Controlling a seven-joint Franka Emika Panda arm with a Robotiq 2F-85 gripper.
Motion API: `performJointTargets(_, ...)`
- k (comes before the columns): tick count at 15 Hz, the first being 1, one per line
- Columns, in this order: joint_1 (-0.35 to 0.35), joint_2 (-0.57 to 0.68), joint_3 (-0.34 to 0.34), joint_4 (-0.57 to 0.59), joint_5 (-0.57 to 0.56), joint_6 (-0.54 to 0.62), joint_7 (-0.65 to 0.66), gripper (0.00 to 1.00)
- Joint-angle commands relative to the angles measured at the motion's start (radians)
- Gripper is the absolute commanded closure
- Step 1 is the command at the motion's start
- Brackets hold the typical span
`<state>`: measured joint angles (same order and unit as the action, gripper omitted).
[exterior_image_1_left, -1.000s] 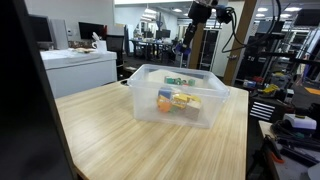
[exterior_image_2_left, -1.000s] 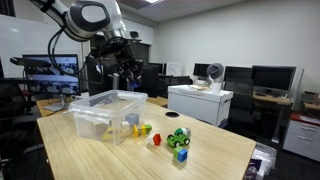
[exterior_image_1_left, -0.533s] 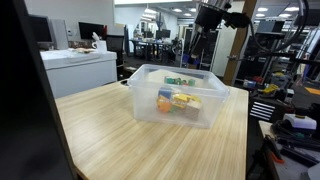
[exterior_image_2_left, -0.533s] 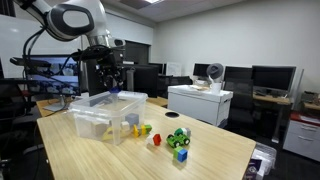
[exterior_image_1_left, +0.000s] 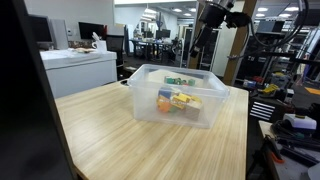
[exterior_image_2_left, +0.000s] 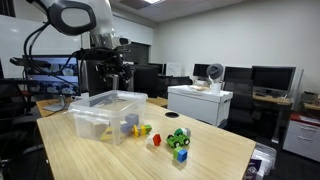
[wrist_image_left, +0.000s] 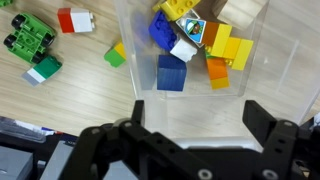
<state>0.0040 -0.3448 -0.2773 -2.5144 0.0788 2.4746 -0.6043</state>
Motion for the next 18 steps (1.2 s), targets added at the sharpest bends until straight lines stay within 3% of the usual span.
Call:
performJointTargets(1, -0.014, 0.005, -0.028, 0.031, 0.042, 0.009, -0.030, 0.00)
performJointTargets(10, -0.168, 0.166, -0.176, 0.086, 0.041, 0.126, 0.012, 0.00)
performJointTargets(18, -0.220, 0.339, -0.136, 0.133, 0.129, 0.071, 0.100, 0.00)
